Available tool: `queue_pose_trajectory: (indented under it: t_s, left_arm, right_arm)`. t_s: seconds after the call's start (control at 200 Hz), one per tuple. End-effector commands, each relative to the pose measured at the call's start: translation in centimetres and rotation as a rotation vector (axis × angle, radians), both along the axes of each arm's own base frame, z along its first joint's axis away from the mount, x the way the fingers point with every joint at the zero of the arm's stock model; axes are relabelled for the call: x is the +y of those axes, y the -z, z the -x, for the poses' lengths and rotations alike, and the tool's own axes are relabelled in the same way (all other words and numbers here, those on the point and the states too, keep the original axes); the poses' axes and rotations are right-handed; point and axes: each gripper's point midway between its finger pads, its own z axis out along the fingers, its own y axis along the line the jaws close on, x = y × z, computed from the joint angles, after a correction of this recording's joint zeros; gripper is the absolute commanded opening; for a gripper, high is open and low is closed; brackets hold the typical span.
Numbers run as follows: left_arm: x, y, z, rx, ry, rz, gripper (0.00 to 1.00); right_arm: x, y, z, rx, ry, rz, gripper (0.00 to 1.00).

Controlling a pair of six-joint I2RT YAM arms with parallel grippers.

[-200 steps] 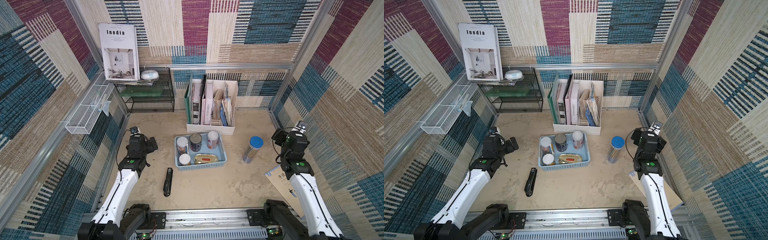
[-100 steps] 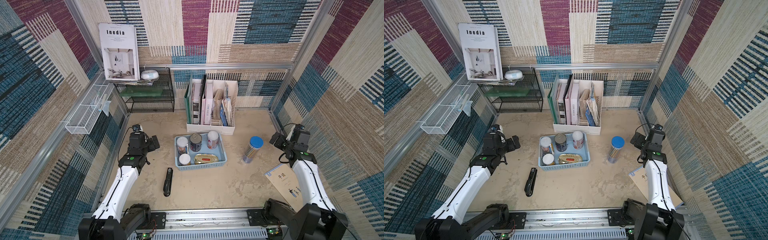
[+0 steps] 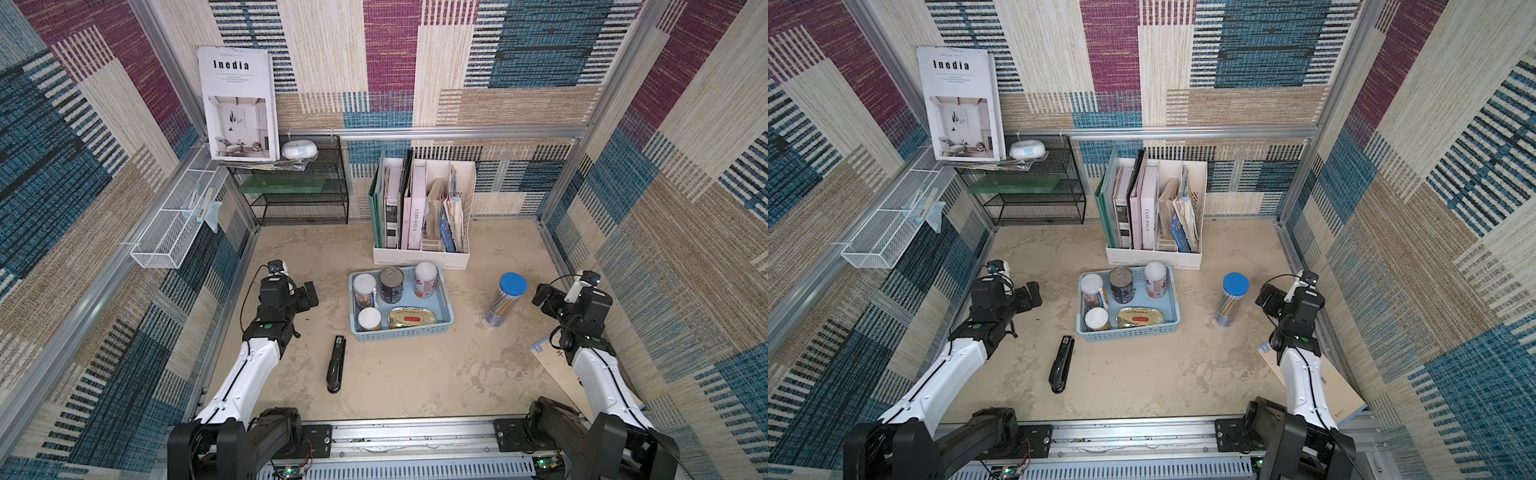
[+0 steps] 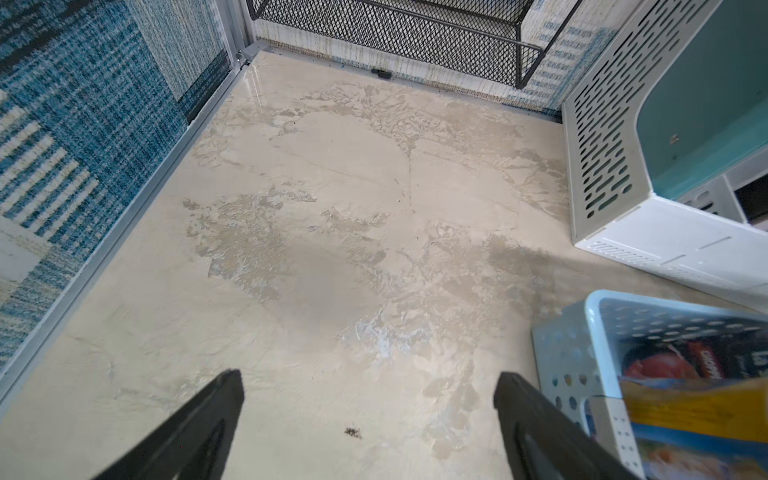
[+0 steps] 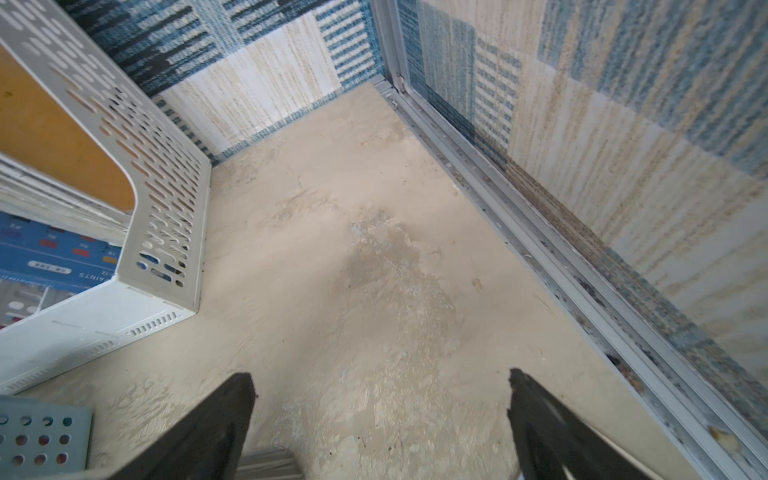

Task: Put the canned food in the basket
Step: Reset both arms

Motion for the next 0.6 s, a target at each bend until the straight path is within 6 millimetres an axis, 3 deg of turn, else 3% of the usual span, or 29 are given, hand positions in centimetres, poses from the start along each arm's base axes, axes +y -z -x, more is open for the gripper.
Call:
queue_pose_trajectory:
  t_s: [0.0,0.14,0.27,0.596]
  left_arm:
    - [-0.5,-1.1,-1.2,-0.088,0.054,-0.007,1.0]
    - [0.1,0.4,-1.4,-0.083,0.046,-0.01,1.0]
    - [0.7,1.3,-1.9,-0.105,0.046,-0.057,1.0]
    - [-1.2,3.8,-3.8,-0.159,0.192,-0.096,0.99]
  right_arm:
    - [0.7,-3.4,-1.1,-0.2,-0.073,0.098,1.0]
    - [1.3,-3.3,-0.4,-0.289,-0.091,0.144,1.0]
    - [1.5,-1.8,-0.5,-0.268,-0.113,0.146,1.0]
    - [3.7,-0.4,-0.5,-0.311,-0.216,0.178,1.0]
